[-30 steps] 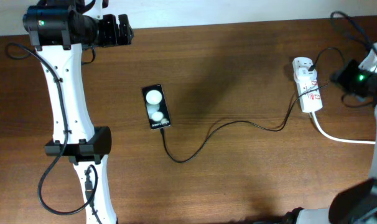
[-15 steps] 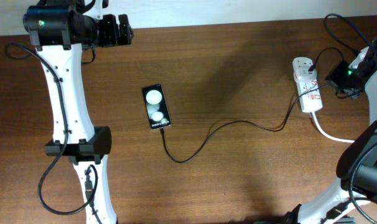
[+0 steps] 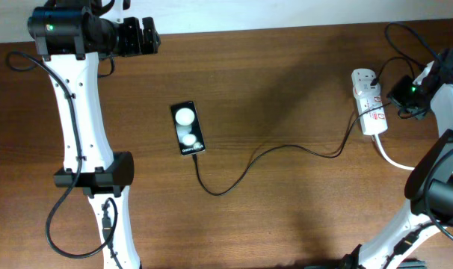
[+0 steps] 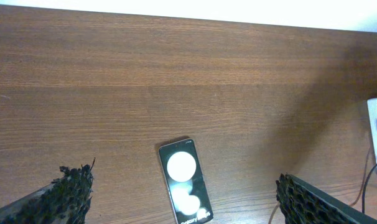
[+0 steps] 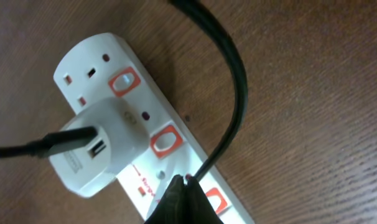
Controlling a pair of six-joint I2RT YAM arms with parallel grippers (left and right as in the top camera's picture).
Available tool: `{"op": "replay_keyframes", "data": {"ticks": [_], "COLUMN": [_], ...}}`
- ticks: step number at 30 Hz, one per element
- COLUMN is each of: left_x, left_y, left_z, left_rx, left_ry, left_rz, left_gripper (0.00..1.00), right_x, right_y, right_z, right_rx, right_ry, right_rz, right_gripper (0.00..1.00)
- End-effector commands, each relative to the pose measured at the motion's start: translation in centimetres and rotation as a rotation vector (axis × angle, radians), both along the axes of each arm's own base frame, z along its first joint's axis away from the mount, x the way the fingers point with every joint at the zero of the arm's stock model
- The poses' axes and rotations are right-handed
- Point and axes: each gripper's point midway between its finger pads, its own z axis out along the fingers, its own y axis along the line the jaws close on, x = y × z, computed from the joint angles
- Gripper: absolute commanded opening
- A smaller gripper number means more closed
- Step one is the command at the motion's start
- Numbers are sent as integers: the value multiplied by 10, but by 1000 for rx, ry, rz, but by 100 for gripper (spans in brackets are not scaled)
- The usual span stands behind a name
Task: Plug charger to phone and switch on socket
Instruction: 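Position the right gripper over the power strip's orange switch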
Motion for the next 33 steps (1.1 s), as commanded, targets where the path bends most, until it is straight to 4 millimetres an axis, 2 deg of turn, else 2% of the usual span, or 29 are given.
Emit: {"op": "replay_keyframes", "data": {"ticks": [1,10,20,33], "left_x": [-4,-4,-4,-4], "left_y": [3,3,3,3], "left_z": [12,12,12,12], "left_rx": [5,5,5,5], "left_ry": [-30,-30,-30,-30], "left_rz": [6,6,6,6], "left_gripper": [99,99,99,99], "right_x": [7,14,21,26], "right_y": [-9,-13,-8,-6], "right_z": [-2,-1,-25,-31], "right_rx": [-14,-30,16,42], "right_ry": [-15,-44,-37,-41], "right_rz": [-14,-14,-16,-60], "right_gripper": [4,4,4,4]}}
